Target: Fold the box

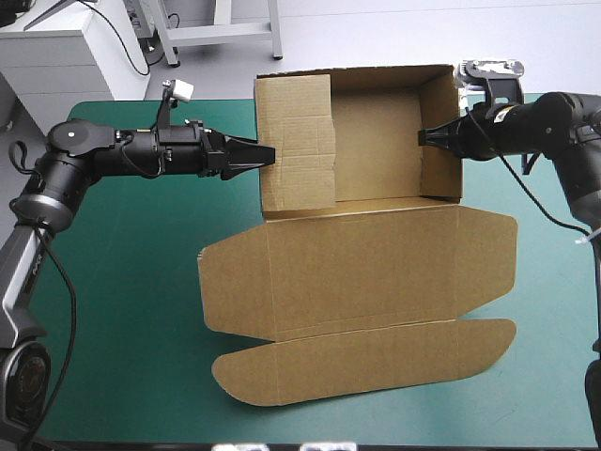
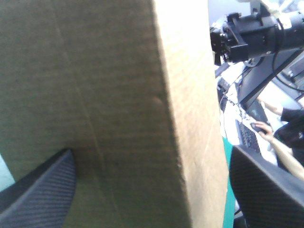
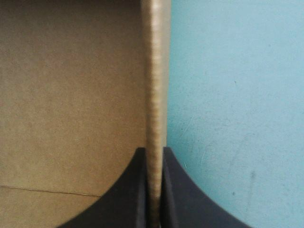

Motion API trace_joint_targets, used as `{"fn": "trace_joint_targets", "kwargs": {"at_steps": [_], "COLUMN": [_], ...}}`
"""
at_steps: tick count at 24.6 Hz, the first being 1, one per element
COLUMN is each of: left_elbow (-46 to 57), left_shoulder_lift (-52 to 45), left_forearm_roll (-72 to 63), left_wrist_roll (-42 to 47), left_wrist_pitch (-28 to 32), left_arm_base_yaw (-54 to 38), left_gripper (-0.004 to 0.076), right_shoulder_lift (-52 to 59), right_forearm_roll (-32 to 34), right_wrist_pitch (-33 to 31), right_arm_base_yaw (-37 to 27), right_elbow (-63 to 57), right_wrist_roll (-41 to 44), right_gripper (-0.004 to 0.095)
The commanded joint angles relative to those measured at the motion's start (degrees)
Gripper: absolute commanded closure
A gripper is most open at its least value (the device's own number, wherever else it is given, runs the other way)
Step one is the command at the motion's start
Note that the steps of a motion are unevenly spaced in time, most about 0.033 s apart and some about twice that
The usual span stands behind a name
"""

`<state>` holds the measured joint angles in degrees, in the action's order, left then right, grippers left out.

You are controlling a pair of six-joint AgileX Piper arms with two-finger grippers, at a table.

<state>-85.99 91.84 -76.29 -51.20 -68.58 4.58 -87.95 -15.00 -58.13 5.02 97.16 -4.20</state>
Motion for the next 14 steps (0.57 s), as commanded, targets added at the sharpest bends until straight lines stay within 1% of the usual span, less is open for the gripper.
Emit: {"fn": "trace_joint_targets", "kwargs": {"at_steps": [1,5,8,10,14], "left_elbow": [-6.5,-11.3,-13.1,-14.1,-15.6], "left_shoulder_lift": [-2.7,-2.7,-2.7,-2.7,-2.7], "left_forearm_roll": [3.6,12.2,18.4,26.0,41.7], "left_wrist_roll": [7.2,13.7,18.4,23.0,34.7], "left_wrist_pitch": [-1.4,0.6,3.9,7.3,13.0], "left_arm_base_yaw": [0.8,2.8,6.0,9.8,14.7], "left_gripper": [0.0104,0.0104,0.0104,0.0104,0.0157], "right_shoulder_lift": [2.0,2.0,2.0,2.0,2.0], "right_forearm_roll": [-2.6,-2.9,-2.5,-2.2,-2.9], "right_wrist_pitch": [3.7,4.9,6.6,7.9,7.9], "right_arm_base_yaw": [0.1,1.2,3.2,4.7,5.2], "right_elbow": [1.7,1.7,1.7,1.7,1.7], "right_wrist_roll": [1.3,2.1,2.8,3.7,3.8], "right_gripper": [0.0924,0.0924,0.0924,0.0924,0.0924]}}
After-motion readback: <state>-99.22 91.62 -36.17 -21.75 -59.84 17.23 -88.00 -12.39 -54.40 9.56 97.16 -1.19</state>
